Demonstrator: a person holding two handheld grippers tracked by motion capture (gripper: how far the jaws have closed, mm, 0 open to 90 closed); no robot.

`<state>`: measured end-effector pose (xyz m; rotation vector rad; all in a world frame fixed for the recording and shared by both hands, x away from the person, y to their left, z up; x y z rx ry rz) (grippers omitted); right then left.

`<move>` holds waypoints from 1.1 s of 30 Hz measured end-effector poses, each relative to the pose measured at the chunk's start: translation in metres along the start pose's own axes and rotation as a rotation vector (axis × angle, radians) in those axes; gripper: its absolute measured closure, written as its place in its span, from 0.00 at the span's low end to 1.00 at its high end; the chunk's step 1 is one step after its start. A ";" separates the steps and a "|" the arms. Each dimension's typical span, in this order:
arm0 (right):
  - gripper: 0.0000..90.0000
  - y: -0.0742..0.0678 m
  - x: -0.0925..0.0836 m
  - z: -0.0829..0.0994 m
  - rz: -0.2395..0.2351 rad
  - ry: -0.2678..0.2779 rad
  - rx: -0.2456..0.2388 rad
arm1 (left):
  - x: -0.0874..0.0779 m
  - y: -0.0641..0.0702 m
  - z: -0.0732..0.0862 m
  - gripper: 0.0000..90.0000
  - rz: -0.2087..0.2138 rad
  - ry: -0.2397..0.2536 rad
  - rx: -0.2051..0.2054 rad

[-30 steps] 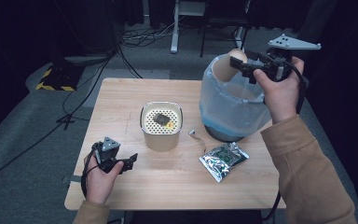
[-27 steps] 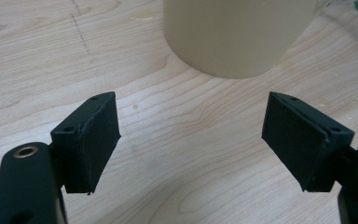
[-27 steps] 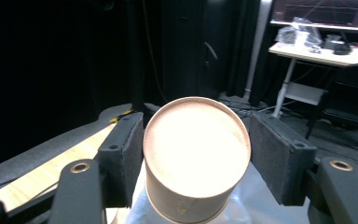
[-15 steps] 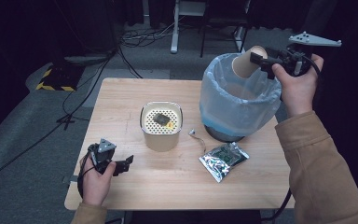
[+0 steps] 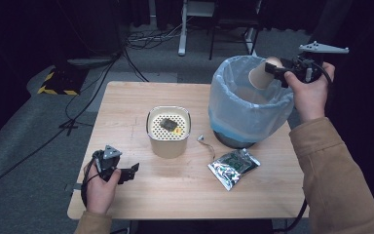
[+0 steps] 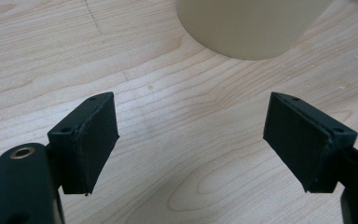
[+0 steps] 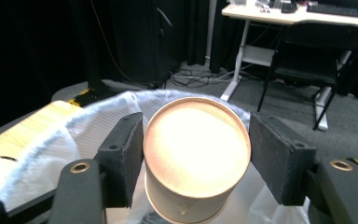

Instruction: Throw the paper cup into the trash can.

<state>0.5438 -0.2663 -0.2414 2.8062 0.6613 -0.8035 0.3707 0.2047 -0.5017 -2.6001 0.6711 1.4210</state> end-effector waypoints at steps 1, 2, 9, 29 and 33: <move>0.42 0.001 0.001 0.001 0.002 -0.004 0.002 | 0.000 0.000 0.000 0.20 -0.004 -0.001 0.000; 0.42 0.003 0.002 0.003 0.006 -0.009 0.000 | 0.001 -0.001 0.000 0.20 -0.007 0.000 0.001; 0.41 0.010 0.013 0.016 0.001 -0.060 0.017 | 0.004 -0.002 0.001 0.20 -0.009 -0.009 0.000; 0.30 -0.029 -0.031 0.014 -0.125 0.018 -0.064 | 0.005 0.001 0.002 0.20 -0.003 -0.018 0.006; 0.30 -0.048 -0.051 0.024 -0.168 0.026 -0.094 | 0.004 0.001 0.003 0.20 -0.011 -0.018 0.008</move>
Point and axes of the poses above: each handheld gripper's, and its own axes: x roughly forward along the jaws, z roughly out of its underside, y roughly to its right, the point moved 6 cm from there along x, roughly forward along the jaws, and after that the axes turned 11 degrees about -y, right-handed, at the moved point
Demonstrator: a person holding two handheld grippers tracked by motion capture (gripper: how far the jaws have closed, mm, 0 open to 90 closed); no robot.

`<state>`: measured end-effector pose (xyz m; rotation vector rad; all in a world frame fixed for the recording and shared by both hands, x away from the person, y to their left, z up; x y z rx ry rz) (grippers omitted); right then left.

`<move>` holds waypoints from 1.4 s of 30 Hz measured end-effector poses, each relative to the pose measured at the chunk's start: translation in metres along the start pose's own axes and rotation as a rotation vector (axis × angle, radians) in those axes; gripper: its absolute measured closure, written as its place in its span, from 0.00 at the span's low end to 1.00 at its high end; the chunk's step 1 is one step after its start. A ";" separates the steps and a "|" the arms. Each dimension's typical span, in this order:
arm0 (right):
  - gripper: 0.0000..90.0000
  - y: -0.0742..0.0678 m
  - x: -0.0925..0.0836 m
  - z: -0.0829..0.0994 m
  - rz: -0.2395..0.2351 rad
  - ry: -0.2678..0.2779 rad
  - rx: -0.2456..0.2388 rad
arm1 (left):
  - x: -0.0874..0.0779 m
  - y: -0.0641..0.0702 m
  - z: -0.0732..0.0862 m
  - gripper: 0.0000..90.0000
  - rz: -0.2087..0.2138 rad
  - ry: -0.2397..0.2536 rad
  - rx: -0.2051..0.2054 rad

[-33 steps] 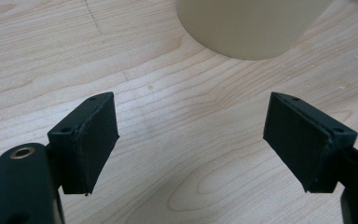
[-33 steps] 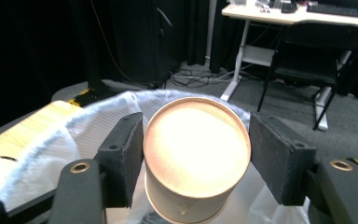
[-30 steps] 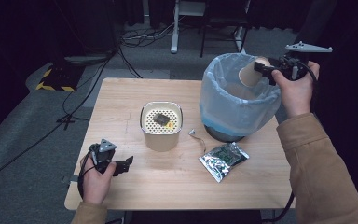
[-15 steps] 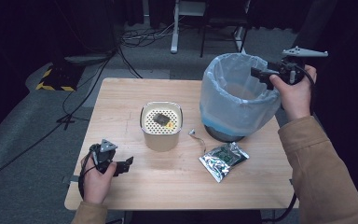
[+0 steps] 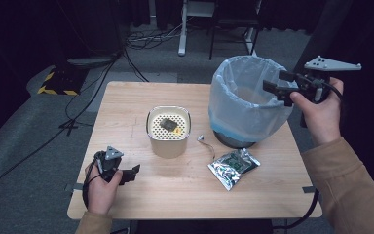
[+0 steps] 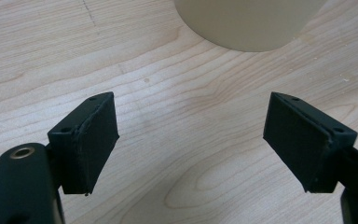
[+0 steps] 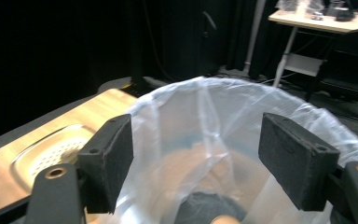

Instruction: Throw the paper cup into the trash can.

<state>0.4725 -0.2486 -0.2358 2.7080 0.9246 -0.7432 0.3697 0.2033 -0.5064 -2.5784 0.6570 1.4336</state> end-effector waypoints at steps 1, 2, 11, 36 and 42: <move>0.30 -0.006 -0.003 0.004 -0.010 -0.001 -0.010 | 0.000 0.000 0.000 0.20 0.005 0.000 -0.001; 0.30 -0.009 -0.005 0.006 -0.016 -0.003 -0.019 | 0.000 0.001 0.000 0.20 0.009 -0.002 -0.004; 0.31 -0.038 -0.013 0.044 -0.081 -0.064 -0.039 | 0.002 0.002 0.000 0.20 0.006 -0.004 -0.002; 0.24 -0.051 0.047 0.175 -0.085 -0.326 -0.046 | 0.017 -0.011 0.014 0.18 -0.031 -0.076 -0.003; 0.22 -0.056 0.068 0.206 -0.090 -0.386 -0.030 | 0.022 -0.013 0.017 0.18 -0.027 -0.089 -0.001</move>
Point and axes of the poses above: each handheld gripper's, and its own axes: x roughly forward along the jaws, z roughly out of its underside, y roughly to its right, the point moved 6 cm from there along x, roughly forward along the jaws, and after that the axes turned 11 degrees about -y, right-handed, at the moved point
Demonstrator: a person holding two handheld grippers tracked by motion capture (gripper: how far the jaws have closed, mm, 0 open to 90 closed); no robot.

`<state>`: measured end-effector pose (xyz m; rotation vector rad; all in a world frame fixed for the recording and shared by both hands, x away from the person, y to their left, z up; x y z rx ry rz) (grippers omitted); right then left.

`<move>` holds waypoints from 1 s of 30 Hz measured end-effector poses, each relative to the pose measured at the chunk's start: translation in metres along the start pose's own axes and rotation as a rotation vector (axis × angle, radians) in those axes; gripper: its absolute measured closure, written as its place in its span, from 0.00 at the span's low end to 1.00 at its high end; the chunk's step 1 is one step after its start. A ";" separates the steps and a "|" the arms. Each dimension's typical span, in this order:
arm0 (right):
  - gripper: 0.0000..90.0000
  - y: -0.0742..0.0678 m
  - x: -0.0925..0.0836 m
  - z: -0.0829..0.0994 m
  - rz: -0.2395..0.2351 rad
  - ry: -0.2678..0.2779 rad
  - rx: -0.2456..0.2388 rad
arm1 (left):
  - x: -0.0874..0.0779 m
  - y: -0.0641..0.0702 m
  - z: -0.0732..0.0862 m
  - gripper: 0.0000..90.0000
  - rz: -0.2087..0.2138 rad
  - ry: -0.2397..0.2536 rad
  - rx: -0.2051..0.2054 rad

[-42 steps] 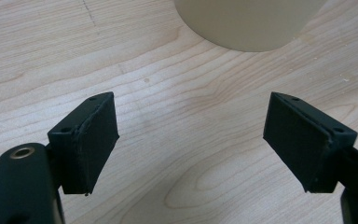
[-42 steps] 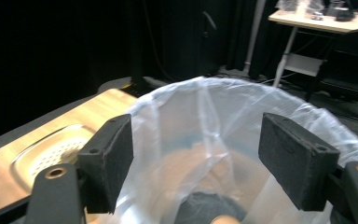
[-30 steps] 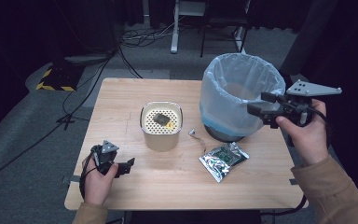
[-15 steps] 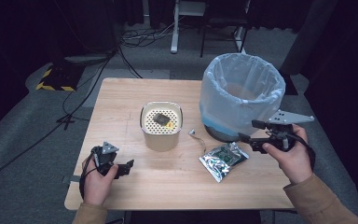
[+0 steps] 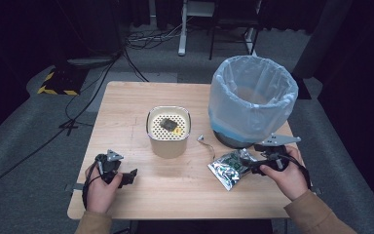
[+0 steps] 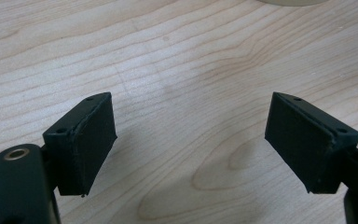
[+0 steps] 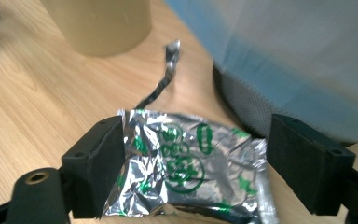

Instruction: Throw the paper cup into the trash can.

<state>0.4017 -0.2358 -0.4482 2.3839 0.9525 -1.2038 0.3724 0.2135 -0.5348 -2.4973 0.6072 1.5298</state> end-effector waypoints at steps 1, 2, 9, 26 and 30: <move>0.22 0.000 0.000 0.000 0.000 0.000 0.000 | 0.000 0.000 0.000 0.18 0.000 0.000 0.000; 0.21 -0.001 0.010 0.006 -0.007 -0.017 0.014 | 0.000 -0.001 0.000 0.18 -0.005 -0.003 0.000; 0.20 0.001 0.037 0.025 -0.003 -0.082 0.041 | 0.004 -0.003 0.001 0.19 -0.011 -0.010 -0.003; 0.16 0.000 0.081 0.046 0.079 -0.117 0.039 | 0.005 -0.004 0.002 0.18 -0.011 -0.004 -0.005; 0.17 -0.003 0.081 0.047 0.072 -0.103 0.053 | 0.005 -0.003 0.002 0.18 -0.012 -0.006 -0.005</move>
Point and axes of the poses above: each handheld gripper's, and its own axes: x roughly forward along the jaws, z roughly out of its underside, y roughly to its right, the point moved 6 cm from there along x, roughly forward along the jaws, and after that the axes turned 11 degrees about -y, right-handed, at the moved point
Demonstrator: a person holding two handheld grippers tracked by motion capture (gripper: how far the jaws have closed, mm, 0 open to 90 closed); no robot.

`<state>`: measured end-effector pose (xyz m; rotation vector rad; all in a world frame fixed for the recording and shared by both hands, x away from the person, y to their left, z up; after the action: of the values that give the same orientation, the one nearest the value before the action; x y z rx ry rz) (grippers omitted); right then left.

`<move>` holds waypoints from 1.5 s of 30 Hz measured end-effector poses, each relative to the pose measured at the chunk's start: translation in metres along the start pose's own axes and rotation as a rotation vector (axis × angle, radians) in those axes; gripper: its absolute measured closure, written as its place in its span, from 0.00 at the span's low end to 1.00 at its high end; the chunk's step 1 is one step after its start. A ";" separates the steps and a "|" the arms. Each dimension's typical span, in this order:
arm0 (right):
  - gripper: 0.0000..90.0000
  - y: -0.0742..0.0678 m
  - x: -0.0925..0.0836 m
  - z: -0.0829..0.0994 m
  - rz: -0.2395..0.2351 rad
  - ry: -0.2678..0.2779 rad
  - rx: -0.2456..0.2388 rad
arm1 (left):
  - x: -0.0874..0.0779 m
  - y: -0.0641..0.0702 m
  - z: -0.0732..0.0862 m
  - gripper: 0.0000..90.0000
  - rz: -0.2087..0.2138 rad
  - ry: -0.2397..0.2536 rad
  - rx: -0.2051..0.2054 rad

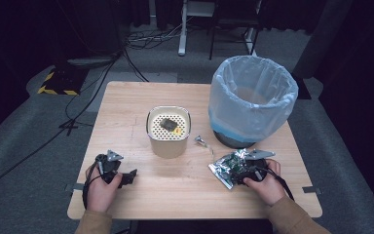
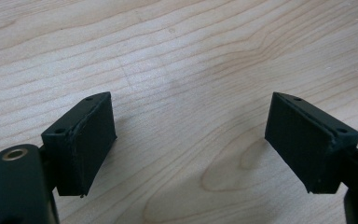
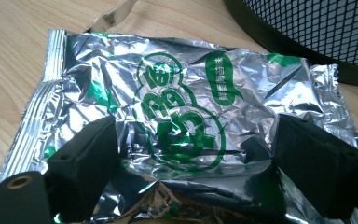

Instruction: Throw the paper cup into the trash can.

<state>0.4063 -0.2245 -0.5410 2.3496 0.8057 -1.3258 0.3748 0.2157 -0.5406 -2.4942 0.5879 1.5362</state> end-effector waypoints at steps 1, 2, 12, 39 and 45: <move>0.18 0.001 -0.001 0.001 0.007 -0.007 -0.012 | 0.000 0.000 0.000 0.18 0.000 0.000 0.001; 0.22 -0.001 -0.002 0.002 0.002 -0.010 -0.017 | 0.000 0.000 0.000 0.18 -0.001 0.000 0.003; 0.46 -0.009 -0.008 0.003 -0.029 -0.020 -0.051 | 0.000 0.000 0.000 0.18 0.001 0.001 0.002; 1.00 -0.015 -0.011 0.006 -0.082 0.022 -0.102 | 0.001 0.002 -0.001 0.18 -0.002 0.003 0.003; 1.00 -0.016 -0.014 0.005 -0.099 -0.029 -0.101 | 0.001 0.002 -0.001 0.18 0.001 0.007 0.003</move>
<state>0.3874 -0.2190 -0.5322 2.2336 0.9687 -1.3224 0.3754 0.2135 -0.5411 -2.4985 0.5916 1.5269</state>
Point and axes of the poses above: each handheld gripper's, and its own axes: x roughly forward along the jaws, z roughly out of its underside, y roughly to its right, the point moved 6 cm from there along x, roughly forward along the jaws, and after that the axes turned 11 degrees about -y, right-handed, at the moved point
